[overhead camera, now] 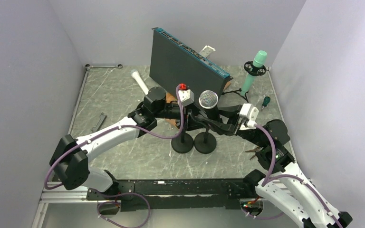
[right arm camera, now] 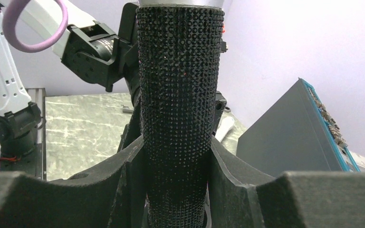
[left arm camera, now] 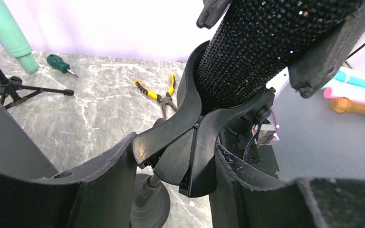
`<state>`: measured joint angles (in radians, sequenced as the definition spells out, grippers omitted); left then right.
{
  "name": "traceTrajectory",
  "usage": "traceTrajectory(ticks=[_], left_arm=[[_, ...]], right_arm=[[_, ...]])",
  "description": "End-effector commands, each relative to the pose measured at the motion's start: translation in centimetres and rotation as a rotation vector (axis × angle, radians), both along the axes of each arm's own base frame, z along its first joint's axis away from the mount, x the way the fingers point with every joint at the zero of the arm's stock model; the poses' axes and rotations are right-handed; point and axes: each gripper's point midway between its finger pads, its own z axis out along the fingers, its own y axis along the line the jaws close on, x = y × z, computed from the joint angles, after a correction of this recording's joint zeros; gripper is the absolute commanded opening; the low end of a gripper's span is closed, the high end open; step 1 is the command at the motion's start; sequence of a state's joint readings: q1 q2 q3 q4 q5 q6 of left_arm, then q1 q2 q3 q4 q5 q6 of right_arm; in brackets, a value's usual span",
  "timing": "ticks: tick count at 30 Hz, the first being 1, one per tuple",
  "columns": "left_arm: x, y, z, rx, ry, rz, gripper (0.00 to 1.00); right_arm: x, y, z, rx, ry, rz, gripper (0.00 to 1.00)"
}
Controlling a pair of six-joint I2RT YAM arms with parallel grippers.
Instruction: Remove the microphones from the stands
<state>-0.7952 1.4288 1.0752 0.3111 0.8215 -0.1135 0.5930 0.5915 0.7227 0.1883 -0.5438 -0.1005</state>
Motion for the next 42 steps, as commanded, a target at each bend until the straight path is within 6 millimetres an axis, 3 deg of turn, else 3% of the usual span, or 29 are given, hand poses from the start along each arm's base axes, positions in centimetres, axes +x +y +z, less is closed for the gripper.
traceTrajectory(ticks=[1,7,9,10,12,14,15,17,19,22,24,25,28,36,42], left_arm=[[2.6,1.8,-1.6,0.013,0.151,0.143,0.42],[1.7,0.6,-1.0,-0.022,0.138,0.117,0.49],[1.3,0.1,-0.9,-0.025,0.136,0.106,0.48],[1.2,-0.1,-0.9,-0.027,0.138,0.100,0.43],[1.2,-0.4,-0.6,-0.033,0.139,0.103,0.24],[1.3,-0.6,-0.5,-0.034,0.139,0.117,0.13],[1.3,-0.6,-0.5,-0.032,0.133,0.130,0.09],[1.5,-0.6,-0.3,-0.030,0.114,0.178,0.07],[1.7,-0.5,-0.3,-0.021,0.097,0.224,0.04],[1.8,-0.3,0.0,-0.025,0.080,0.285,0.01],[1.8,-0.2,0.0,-0.026,0.078,0.318,0.00],[1.8,-0.1,0.0,-0.026,0.076,0.329,0.00],[1.7,0.0,0.2,-0.027,0.070,0.351,0.00],[1.9,0.2,0.6,-0.046,0.075,0.416,0.00],[2.7,0.3,0.6,-0.060,0.119,0.491,0.00]], right_arm=[[-4.0,-1.2,3.7,0.074,-0.176,0.064,0.00],[-2.0,-2.2,3.1,0.106,-0.116,-0.049,0.00],[-1.5,-2.4,2.8,0.094,-0.096,-0.073,0.00],[-1.1,-2.5,2.6,0.085,-0.074,-0.094,0.01],[-0.3,-2.9,2.4,0.075,-0.016,-0.139,0.14],[0.4,-3.5,2.1,0.083,0.059,-0.187,0.37],[0.8,-3.9,2.0,0.092,0.100,-0.221,0.44],[1.0,-4.4,1.1,0.067,0.198,-0.253,0.50],[1.3,-4.8,-0.2,0.060,0.325,-0.294,0.63],[1.5,-4.8,-2.0,-0.009,0.445,-0.313,0.65],[1.8,-4.9,-2.3,-0.036,0.500,-0.341,0.72],[1.8,-5.0,-1.9,-0.049,0.501,-0.344,0.84],[2.6,-5.6,-1.3,-0.075,0.516,-0.401,0.99],[4.9,-6.8,1.4,-0.133,0.583,-0.551,1.00],[6.1,-7.0,1.6,-0.141,0.604,-0.631,0.97]])
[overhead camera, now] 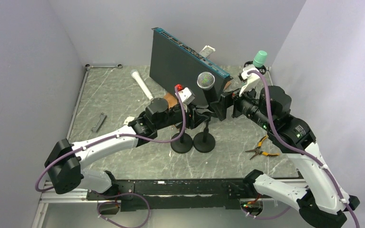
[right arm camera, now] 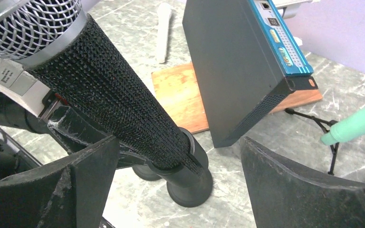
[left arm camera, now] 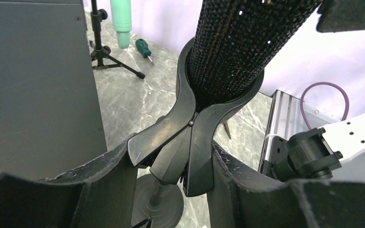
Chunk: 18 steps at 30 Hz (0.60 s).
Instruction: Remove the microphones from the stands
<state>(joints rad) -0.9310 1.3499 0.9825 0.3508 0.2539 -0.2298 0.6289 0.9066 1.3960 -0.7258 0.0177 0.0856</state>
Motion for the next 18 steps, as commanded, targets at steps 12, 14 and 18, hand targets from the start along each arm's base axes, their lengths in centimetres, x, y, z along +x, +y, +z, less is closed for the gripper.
traceTrajectory(ticks=[12,14,18], left_arm=[[0.1,0.0,0.5,-0.026,0.059,0.093,0.00],[0.0,0.0,0.4,-0.024,0.061,0.094,0.00],[-0.2,0.3,0.4,-0.024,0.060,0.098,0.00]], right_arm=[[0.8,3.4,0.8,-0.199,-0.131,-0.215,0.89],[1.3,3.0,0.7,-0.241,-0.151,-0.282,0.83],[1.7,3.0,0.6,-0.247,-0.175,-0.314,0.79]])
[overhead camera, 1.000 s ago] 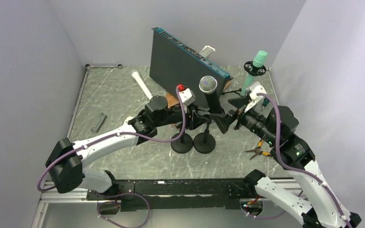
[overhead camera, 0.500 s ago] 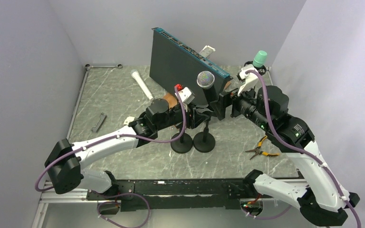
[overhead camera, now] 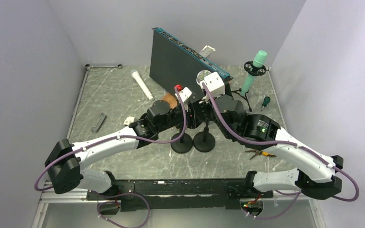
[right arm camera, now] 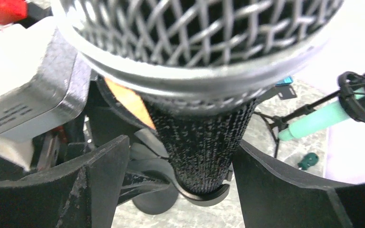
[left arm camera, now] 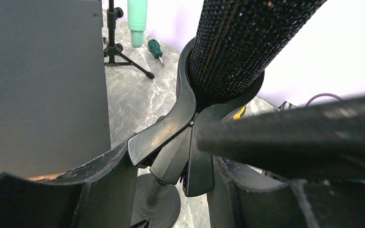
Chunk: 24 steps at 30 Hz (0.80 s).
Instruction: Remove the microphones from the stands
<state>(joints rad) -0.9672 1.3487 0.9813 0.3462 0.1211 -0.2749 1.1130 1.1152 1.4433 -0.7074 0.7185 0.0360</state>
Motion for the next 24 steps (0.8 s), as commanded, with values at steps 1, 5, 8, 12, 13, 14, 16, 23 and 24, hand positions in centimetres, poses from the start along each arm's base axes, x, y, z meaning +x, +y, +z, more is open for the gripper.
traceTrajectory(ticks=[1,5,8,12,13,14,16,23,24], left_arm=[[-0.7,0.3,0.4,-0.012,0.020,0.003,0.00],[-0.8,0.4,0.3,-0.013,0.021,0.003,0.00],[-1.0,0.4,0.2,-0.016,0.021,-0.007,0.00],[-1.5,0.3,0.2,-0.009,0.022,-0.037,0.00],[-1.8,0.2,0.2,-0.008,0.023,-0.053,0.00],[-2.1,0.2,0.3,-0.009,0.024,-0.068,0.00],[-2.5,0.2,0.1,-0.005,0.025,-0.087,0.00],[-3.0,0.0,-0.5,0.020,0.011,-0.130,0.00],[-3.0,0.1,-0.2,0.014,0.005,-0.128,0.03]], right_arm=[[1.0,-2.0,2.6,0.025,-0.112,-0.128,0.77],[1.0,-2.3,2.9,0.047,-0.138,-0.130,0.61],[1.1,-2.2,3.0,0.056,-0.178,-0.115,0.45],[0.8,-0.9,3.1,0.058,-0.224,-0.003,0.15],[0.5,-0.6,3.3,0.072,-0.240,0.037,0.01],[0.2,-0.3,3.4,0.090,-0.255,0.075,0.00],[-0.4,0.1,4.3,0.138,-0.291,0.147,0.00],[-3.9,2.0,7.2,0.252,-0.382,0.430,0.00],[-3.7,1.8,7.0,0.247,-0.382,0.416,0.00]])
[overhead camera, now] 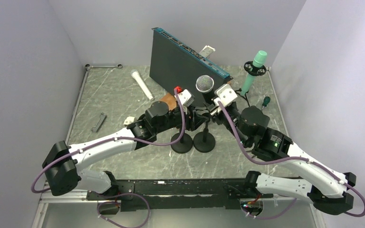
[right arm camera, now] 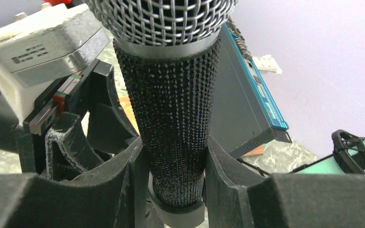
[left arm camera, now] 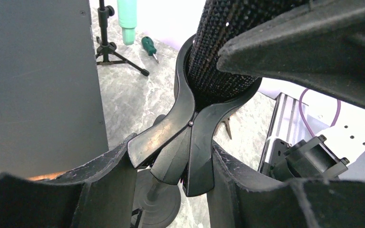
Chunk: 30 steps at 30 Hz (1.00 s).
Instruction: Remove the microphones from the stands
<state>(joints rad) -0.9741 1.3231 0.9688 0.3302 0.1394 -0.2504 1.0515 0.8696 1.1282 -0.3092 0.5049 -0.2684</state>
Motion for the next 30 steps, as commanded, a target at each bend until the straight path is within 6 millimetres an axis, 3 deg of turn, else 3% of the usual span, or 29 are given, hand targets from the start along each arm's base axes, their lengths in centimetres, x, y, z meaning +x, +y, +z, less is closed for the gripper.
traceTrajectory(ticks=[1,5,13,16,21,24,28,30], left_arm=[[-2.2,-0.1,0.0,0.000,0.020,-0.102,0.14],[-2.3,0.4,1.5,-0.034,-0.050,-0.096,0.73],[-3.5,0.8,3.5,-0.055,-0.198,-0.164,0.98],[-3.7,0.6,3.6,-0.050,-0.232,-0.198,0.99],[-3.0,0.0,3.0,-0.015,-0.256,-0.218,0.89],[-2.2,-0.3,2.8,-0.002,-0.252,-0.214,0.75],[-1.4,-0.6,3.1,-0.022,-0.219,-0.206,0.40],[-1.0,-0.6,3.0,-0.025,-0.200,-0.194,0.13]], right_arm=[[-3.0,2.2,5.3,0.184,-0.121,0.228,0.00],[-2.7,1.1,3.5,0.172,-0.105,0.179,0.00],[-2.6,0.6,2.3,0.170,-0.079,0.162,0.00],[-2.5,0.8,2.3,0.171,-0.078,0.164,0.00],[-2.5,0.8,2.6,0.182,-0.077,0.161,0.00],[-2.5,0.8,2.7,0.183,-0.076,0.163,0.00],[-2.5,0.9,2.5,0.180,-0.076,0.168,0.00],[-2.5,1.0,2.3,0.176,-0.075,0.173,0.00]])
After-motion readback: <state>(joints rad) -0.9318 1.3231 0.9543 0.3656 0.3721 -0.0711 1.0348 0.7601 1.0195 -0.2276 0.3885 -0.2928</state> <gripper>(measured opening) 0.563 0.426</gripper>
